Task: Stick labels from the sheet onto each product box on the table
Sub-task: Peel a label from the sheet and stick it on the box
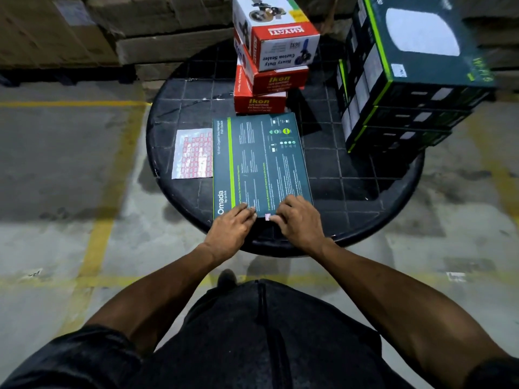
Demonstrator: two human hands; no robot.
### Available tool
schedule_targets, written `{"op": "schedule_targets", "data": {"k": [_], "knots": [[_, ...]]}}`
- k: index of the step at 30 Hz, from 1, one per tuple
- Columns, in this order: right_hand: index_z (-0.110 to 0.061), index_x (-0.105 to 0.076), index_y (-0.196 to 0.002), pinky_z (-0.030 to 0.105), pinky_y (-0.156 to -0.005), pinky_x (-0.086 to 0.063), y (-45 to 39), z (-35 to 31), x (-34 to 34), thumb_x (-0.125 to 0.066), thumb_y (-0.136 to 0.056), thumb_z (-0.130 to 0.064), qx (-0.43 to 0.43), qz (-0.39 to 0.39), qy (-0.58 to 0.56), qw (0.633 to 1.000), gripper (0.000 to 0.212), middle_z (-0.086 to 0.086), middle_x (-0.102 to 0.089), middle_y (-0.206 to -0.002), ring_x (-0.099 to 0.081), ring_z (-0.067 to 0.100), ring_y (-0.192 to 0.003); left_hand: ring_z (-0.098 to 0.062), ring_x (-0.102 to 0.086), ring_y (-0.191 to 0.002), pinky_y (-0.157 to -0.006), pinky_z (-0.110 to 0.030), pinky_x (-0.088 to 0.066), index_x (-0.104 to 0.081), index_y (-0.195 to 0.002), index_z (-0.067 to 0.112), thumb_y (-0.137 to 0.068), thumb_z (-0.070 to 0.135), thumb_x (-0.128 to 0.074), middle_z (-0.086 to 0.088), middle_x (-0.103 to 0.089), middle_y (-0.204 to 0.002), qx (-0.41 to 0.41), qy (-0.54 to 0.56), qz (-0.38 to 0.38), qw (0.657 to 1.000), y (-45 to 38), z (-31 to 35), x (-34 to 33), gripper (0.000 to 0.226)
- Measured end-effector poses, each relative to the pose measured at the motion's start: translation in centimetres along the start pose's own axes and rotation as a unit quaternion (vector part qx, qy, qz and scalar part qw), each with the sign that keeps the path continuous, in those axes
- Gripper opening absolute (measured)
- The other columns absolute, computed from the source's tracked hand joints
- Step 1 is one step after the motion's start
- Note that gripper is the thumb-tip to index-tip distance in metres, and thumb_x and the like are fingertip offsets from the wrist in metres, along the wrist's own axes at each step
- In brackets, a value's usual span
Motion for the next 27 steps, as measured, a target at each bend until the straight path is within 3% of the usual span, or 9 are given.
{"op": "schedule_targets", "data": {"k": [4,6,9,18,22,27], "knots": [[-0.013,-0.058,-0.065,0.034,-0.053,-0.040,-0.1,-0.6,-0.2,-0.082,-0.074,-0.037,0.002,0.007,0.035,0.999,0.035,0.004,-0.052,-0.072,-0.050,0.025,-0.065,-0.036,-0.063,-0.110,-0.073,-0.045,-0.060,-0.069,-0.113,-0.001,-0.074,0.002,-0.076,-0.015,-0.067,-0.119,-0.016,-0.001,0.008,1.000,0.2,-0.3,-0.4,0.040],[-0.012,-0.058,-0.066,0.033,-0.053,-0.039,0.0,-0.8,-0.3,-0.082,-0.074,-0.037,0.003,0.014,0.047,0.999,0.035,0.004,-0.052,-0.071,-0.050,0.025,-0.064,-0.037,-0.063,-0.110,-0.073,-0.044,-0.060,-0.068,-0.112,-0.001,-0.085,0.009,-0.055,-0.015,-0.067,-0.118,-0.026,-0.009,0.009,1.000,0.2,-0.3,-0.4,0.032],[-0.012,-0.059,-0.068,0.033,-0.054,-0.038,0.0,-0.9,-0.5,-0.082,-0.075,-0.037,0.004,0.020,0.067,0.998,0.034,0.005,-0.052,-0.071,-0.049,0.025,-0.064,-0.038,-0.062,-0.111,-0.072,-0.045,-0.060,-0.067,-0.113,-0.003,-0.087,0.015,-0.036,-0.015,-0.066,-0.118,-0.036,-0.013,-0.010,0.999,0.2,-0.3,-0.4,0.044],[-0.015,-0.060,-0.076,0.033,-0.059,-0.037,0.1,-0.9,-1.3,-0.082,-0.072,-0.039,0.037,0.035,0.136,0.989,0.033,0.004,-0.052,-0.074,-0.049,0.023,-0.066,-0.036,-0.061,-0.111,-0.064,-0.042,-0.060,-0.068,-0.112,-0.002,-0.086,0.013,-0.039,-0.013,-0.066,-0.116,-0.034,-0.017,-0.002,0.999,0.1,-0.2,-0.1,0.042],[-0.015,-0.061,-0.078,0.033,-0.062,-0.037,0.1,-1.0,-1.6,-0.081,-0.074,-0.038,0.047,0.038,0.148,0.987,0.031,0.005,-0.053,-0.076,-0.050,0.024,-0.068,-0.037,-0.062,-0.111,-0.066,-0.043,-0.060,-0.067,-0.112,-0.003,-0.082,0.003,-0.063,-0.015,-0.066,-0.116,-0.031,-0.013,0.000,0.999,0.1,-0.2,0.0,0.031],[-0.014,-0.062,-0.080,0.033,-0.062,-0.040,0.1,-0.7,-1.3,-0.083,-0.070,-0.036,0.069,0.024,0.146,0.987,0.033,0.005,-0.053,-0.077,-0.051,0.024,-0.068,-0.036,-0.062,-0.111,-0.066,-0.042,-0.060,-0.067,-0.112,-0.002,-0.085,0.012,-0.038,-0.014,-0.066,-0.116,-0.033,-0.017,0.004,0.999,0.2,-0.2,0.0,0.042]]}}
Point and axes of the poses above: each hand's wrist, its own y-axis away from the middle knuckle, its own x-axis out of the back of the hand, z = x × y, the point moved 3 cm from there along -y, towards the middle knuckle
